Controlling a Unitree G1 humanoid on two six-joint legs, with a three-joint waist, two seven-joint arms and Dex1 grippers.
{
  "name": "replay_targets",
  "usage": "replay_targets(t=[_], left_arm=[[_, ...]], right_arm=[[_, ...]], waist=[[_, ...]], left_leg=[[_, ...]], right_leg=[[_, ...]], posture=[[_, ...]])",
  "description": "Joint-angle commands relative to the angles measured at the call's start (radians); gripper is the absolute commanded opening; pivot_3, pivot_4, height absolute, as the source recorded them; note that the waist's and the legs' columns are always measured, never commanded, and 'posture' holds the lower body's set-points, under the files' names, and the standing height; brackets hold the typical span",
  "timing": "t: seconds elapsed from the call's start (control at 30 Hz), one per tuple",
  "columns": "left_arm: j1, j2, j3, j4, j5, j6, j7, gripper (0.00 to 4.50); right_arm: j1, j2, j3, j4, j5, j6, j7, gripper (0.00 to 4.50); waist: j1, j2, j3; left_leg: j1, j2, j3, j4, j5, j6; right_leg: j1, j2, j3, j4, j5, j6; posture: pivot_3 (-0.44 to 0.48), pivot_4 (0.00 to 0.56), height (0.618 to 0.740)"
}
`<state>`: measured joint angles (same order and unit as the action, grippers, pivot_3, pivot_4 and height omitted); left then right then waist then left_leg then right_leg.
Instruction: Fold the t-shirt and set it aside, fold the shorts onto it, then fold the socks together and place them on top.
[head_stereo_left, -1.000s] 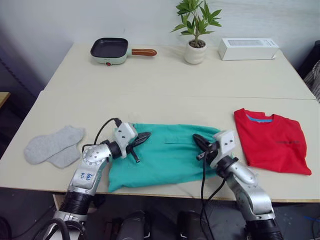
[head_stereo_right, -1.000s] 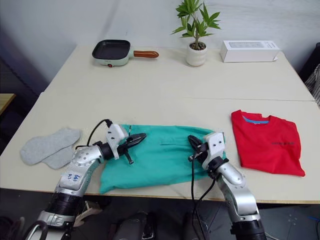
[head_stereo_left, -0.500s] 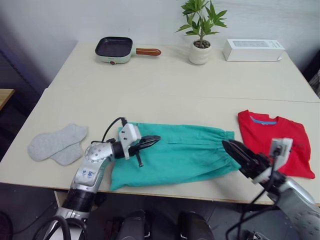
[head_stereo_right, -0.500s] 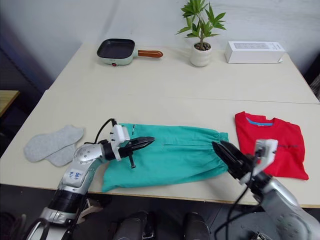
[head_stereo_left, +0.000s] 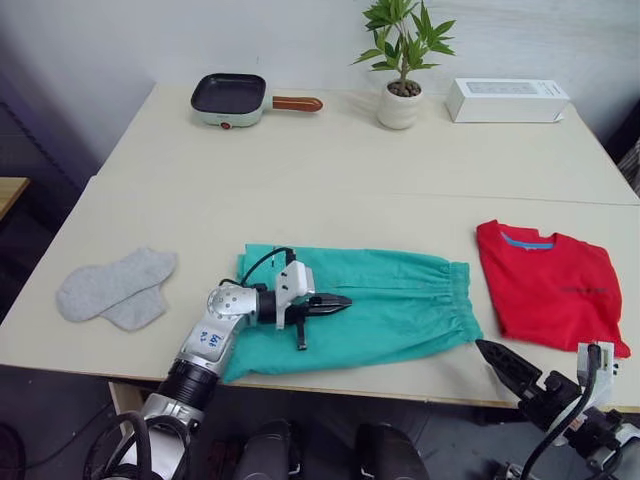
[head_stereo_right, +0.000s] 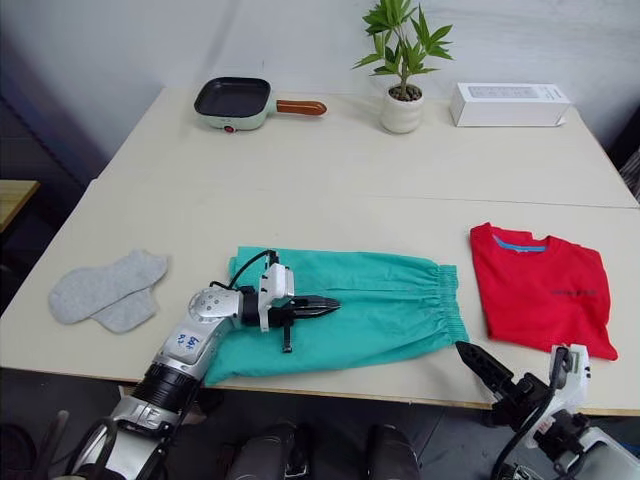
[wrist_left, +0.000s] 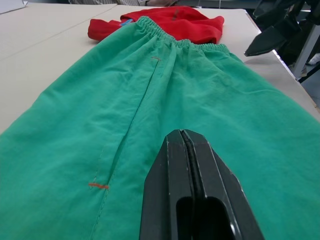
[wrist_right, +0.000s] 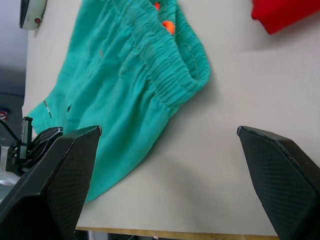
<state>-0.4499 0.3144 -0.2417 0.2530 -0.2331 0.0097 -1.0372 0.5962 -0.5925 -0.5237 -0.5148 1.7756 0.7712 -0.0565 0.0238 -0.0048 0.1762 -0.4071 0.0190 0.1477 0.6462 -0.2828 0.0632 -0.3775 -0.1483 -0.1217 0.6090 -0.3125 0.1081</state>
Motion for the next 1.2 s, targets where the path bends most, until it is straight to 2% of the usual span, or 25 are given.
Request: replay_targets(t=[0.03, 0.23, 0.53, 0.67, 0.83, 0.97, 1.2], left_arm=[[-0.018, -0.005, -0.020, 0.020, 0.025, -0.023, -0.018, 0.00], [-0.016, -0.033, -0.022, 0.065, 0.045, -0.048, -0.009, 0.00], [-0.007, -0.044, -0.023, 0.126, 0.074, -0.074, -0.009, 0.00], [0.014, -0.043, -0.010, 0.122, 0.046, -0.059, -0.027, 0.00], [0.035, -0.038, 0.001, 0.123, 0.046, -0.048, -0.024, 0.00], [0.045, -0.036, 0.003, 0.124, 0.049, -0.052, -0.024, 0.00], [0.035, -0.019, 0.017, 0.075, 0.062, -0.060, 0.007, 0.00]], right_arm=[[-0.022, 0.007, 0.042, -0.057, 0.032, -0.027, -0.063, 4.46], [-0.101, 0.059, 0.159, -0.066, -0.035, -0.064, -0.125, 4.46], [-0.260, 0.139, 0.281, 0.032, -0.157, -0.096, -0.230, 4.46], [-0.302, 0.185, 0.327, 0.025, -0.347, -0.134, -0.261, 4.46], [-0.369, 0.300, 0.371, 0.074, -0.471, -0.181, -0.249, 4.46], [-0.417, 0.402, 0.372, 0.120, -0.613, -0.283, -0.195, 3.51], [-0.459, 0.497, 0.359, 0.120, -0.839, -0.446, -0.093, 0.92]], waist=[[-0.001, 0.000, 0.000], [-0.003, 0.000, 0.000], [-0.010, -0.003, -0.004], [-0.021, -0.005, -0.007], [-0.029, -0.011, -0.015], [-0.030, -0.010, -0.018], [-0.028, -0.002, -0.018]], left_leg=[[0.000, 0.000, 0.000, 0.000, 0.000, 0.000], [0.000, 0.000, 0.000, 0.000, 0.000, 0.000], [0.001, 0.001, 0.000, 0.000, 0.000, -0.001], [0.002, 0.001, 0.000, 0.001, 0.000, -0.001], [0.002, 0.001, 0.000, 0.000, 0.000, -0.001], [0.003, 0.001, 0.000, -0.001, -0.001, -0.002], [0.002, 0.001, 0.000, -0.002, -0.001, -0.002]], right_leg=[[0.000, 0.000, 0.000, 0.000, 0.000, 0.000], [0.000, 0.000, 0.000, 0.000, 0.000, 0.000], [0.001, 0.000, 0.001, 0.000, 0.000, 0.000], [0.002, 0.000, 0.001, 0.000, 0.000, 0.000], [0.002, 0.000, 0.001, -0.001, 0.000, 0.000], [0.002, 0.000, 0.001, -0.001, 0.000, 0.000], [0.000, 0.000, 0.001, -0.001, 0.000, 0.000]], posture=[[0.000, 0.150, 0.740], [0.000, 0.150, 0.740], [0.000, 0.150, 0.740], [0.000, 0.150, 0.740], [0.000, 0.150, 0.740], [0.000, 0.150, 0.740], [0.000, 0.150, 0.740]])
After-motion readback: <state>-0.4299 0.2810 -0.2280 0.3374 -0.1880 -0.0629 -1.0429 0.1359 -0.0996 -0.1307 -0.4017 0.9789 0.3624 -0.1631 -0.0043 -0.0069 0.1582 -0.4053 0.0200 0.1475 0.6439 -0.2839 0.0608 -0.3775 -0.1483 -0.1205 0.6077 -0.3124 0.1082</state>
